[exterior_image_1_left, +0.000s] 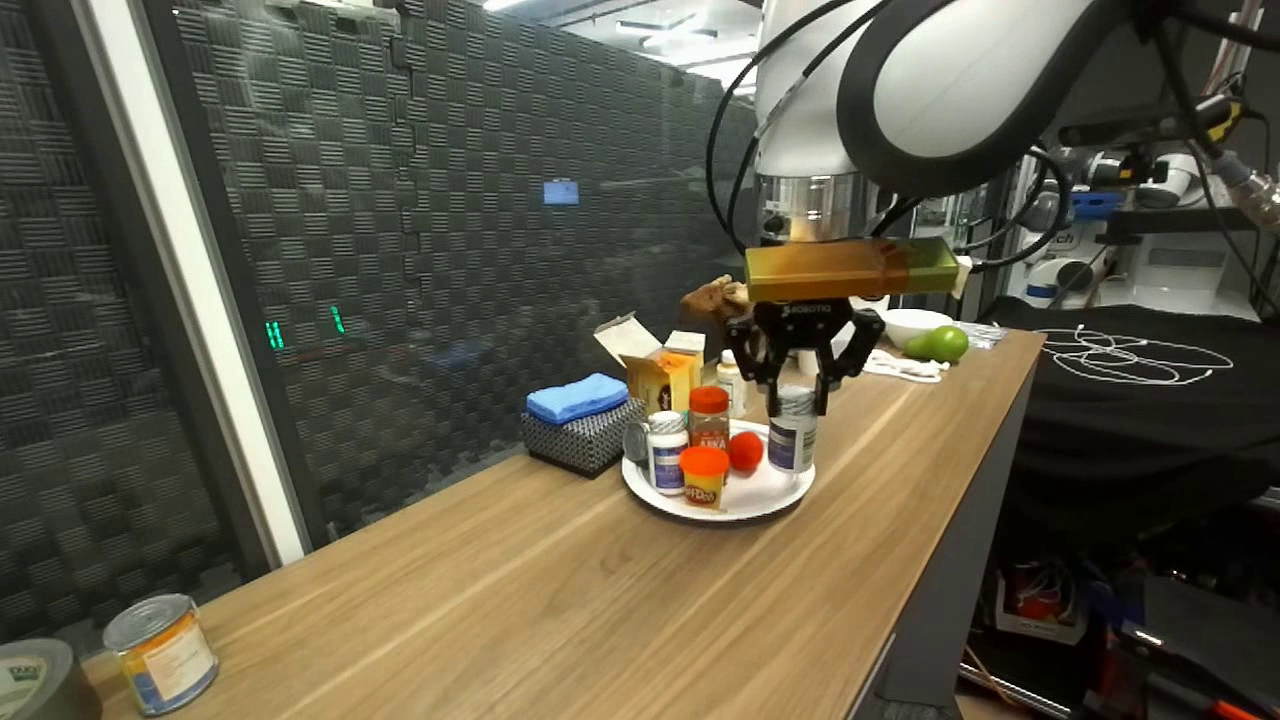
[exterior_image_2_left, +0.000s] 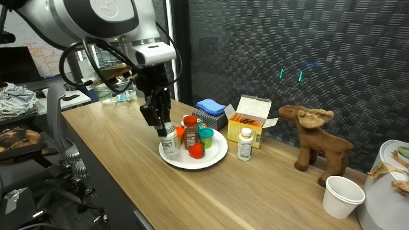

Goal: Pick up all the objects surrounding the white plate and arrange them on the plate

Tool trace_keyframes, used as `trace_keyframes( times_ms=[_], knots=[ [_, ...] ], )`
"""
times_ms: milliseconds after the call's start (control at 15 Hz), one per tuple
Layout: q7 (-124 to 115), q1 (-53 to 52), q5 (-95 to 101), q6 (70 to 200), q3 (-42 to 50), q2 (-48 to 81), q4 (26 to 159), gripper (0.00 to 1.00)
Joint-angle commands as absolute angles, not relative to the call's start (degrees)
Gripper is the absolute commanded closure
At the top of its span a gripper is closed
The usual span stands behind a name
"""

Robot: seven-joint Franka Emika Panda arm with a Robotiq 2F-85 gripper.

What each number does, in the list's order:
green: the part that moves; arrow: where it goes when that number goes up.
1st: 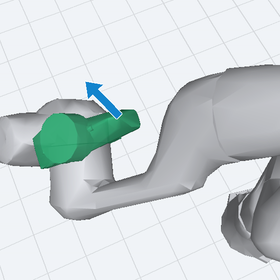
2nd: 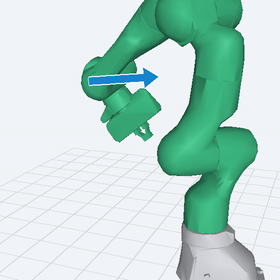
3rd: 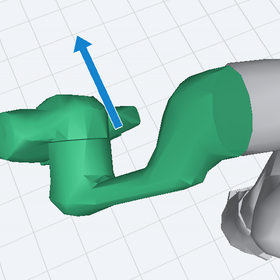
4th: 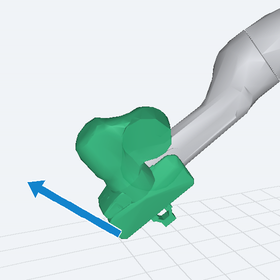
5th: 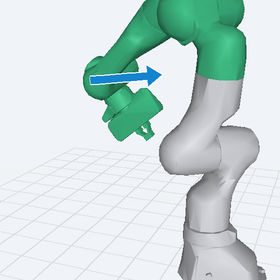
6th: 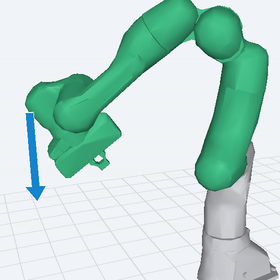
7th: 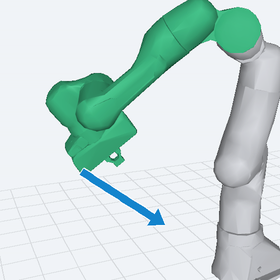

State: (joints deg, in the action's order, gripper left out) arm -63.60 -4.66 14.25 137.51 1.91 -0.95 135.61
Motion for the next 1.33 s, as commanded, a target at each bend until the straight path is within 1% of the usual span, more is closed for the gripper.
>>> trace_keyframes(
  times_ms=[0, 267, 600, 667, 733, 1000, 1267],
  knots=[
    [-60.46, -2.79, 12.13, 143.9, 1.1, 2.23, 135.29, 0.81],
    [-55.7, -2.86, 8.38, 147.85, 0.97, 6.01, 133.62, 0.81],
    [-49.26, -3.84, 3.64, 149.57, -0.06, 5.96, 133.29, 0.81],
    [-48.82, -4.04, 4.04, 148.75, -0.08, 5.51, 133.31, 0.31],
    [-49.55, -4.25, 5.59, 147.99, 0.19, 5.0, 133.58, 0.3],
    [-50.84, -4.0, 5.97, 147.64, 0.65, 2.35, 135.68, 0.01],
    [-50.52, -2.15, 3.81, 146.77, 1.61, 1.93, 134.77, 0.0]
  ],
)
